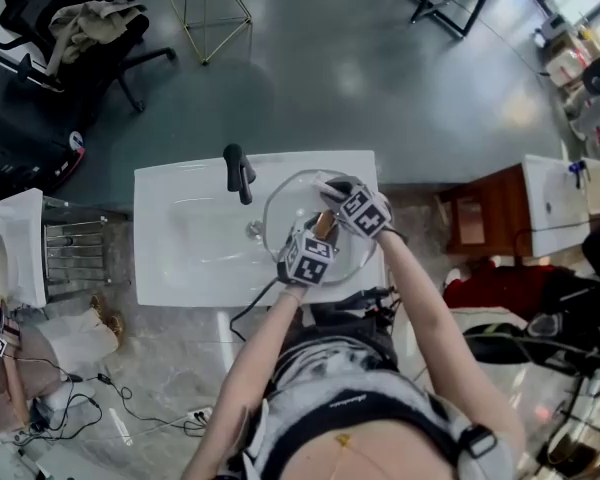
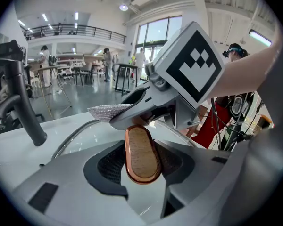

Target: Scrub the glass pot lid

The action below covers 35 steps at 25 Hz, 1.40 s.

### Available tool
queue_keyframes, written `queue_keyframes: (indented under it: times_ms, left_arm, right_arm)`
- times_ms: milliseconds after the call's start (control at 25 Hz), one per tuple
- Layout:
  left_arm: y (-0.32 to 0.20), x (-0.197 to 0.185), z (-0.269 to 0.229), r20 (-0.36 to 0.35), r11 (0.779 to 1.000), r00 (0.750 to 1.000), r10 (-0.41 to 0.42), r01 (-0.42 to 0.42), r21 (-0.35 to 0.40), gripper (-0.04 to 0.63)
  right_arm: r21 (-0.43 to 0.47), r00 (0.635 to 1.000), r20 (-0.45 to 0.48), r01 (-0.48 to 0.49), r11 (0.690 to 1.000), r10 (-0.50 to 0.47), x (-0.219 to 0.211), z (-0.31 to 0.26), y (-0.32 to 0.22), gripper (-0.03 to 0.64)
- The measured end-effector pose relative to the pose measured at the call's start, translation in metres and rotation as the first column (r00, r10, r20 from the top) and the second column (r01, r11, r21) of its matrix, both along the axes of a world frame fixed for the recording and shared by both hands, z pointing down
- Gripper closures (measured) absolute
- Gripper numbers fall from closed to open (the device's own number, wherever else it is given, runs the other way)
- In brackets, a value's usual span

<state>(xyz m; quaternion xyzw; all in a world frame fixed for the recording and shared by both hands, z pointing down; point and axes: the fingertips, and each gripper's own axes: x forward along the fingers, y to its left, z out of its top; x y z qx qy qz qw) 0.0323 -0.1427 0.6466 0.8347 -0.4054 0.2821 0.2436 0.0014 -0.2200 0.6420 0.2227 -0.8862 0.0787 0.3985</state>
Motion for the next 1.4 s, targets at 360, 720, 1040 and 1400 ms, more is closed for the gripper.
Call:
queue_keyframes:
  times_ms: [360, 720, 1040, 1400]
  left_arm:
    - [0.0, 0.0, 0.001, 0.002, 1.0, 1.0, -0.002, 0.002, 0.002, 0.411]
    - [0.0, 0.001, 0.002, 0.007, 1.0, 1.0, -0.005, 0.005, 0.002, 0.411]
    - [0.0, 0.0, 0.003, 0.008, 1.0, 1.0, -0.008, 0.008, 0.01, 0.411]
    - [-0.002, 0.001, 0.001, 0.005, 1.0, 1.0, -0.007, 0.007, 0.004, 0.411]
  right_arm:
    - [-0.024, 0.995, -0.001, 0.103, 0.994, -0.103, -0.022, 0.001, -0.005, 0.525]
    - [-0.033, 0.964, -0.009, 0.264, 0.964, -0.265, -0.058, 0.002, 0.006, 0.523]
    - [-0.037, 0.941, -0.023, 0.335, 0.941, -0.336, -0.075, 0.003, 0.017, 0.522]
    - [-0.021, 0.937, -0.015, 0.347, 0.937, -0.348, -0.074, 0.002, 0.017, 0.522]
